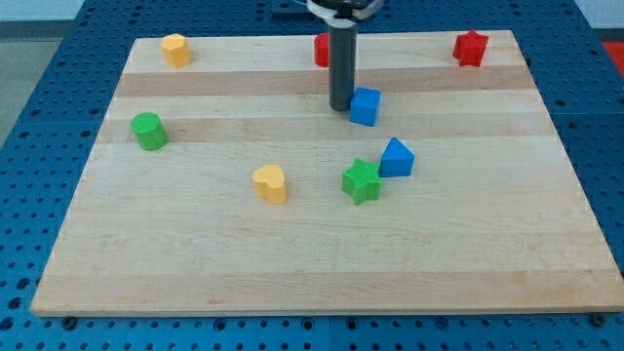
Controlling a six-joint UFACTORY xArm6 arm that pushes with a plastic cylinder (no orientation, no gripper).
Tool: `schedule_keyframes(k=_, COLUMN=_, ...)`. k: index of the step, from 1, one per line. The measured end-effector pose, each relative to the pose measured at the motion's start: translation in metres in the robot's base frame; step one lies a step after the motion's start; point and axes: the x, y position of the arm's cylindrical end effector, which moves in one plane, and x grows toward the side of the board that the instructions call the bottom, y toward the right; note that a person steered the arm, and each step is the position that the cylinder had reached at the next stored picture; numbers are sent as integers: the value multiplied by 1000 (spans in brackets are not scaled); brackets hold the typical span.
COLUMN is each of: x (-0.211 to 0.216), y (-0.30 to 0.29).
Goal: Move the cube to the center right of the board
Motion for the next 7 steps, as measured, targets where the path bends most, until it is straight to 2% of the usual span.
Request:
schedule_keyframes(k=3, x=24, y=73)
schedule_keyframes(k=5, x=43, y=91)
schedule_keyframes(k=7, x=43, y=115)
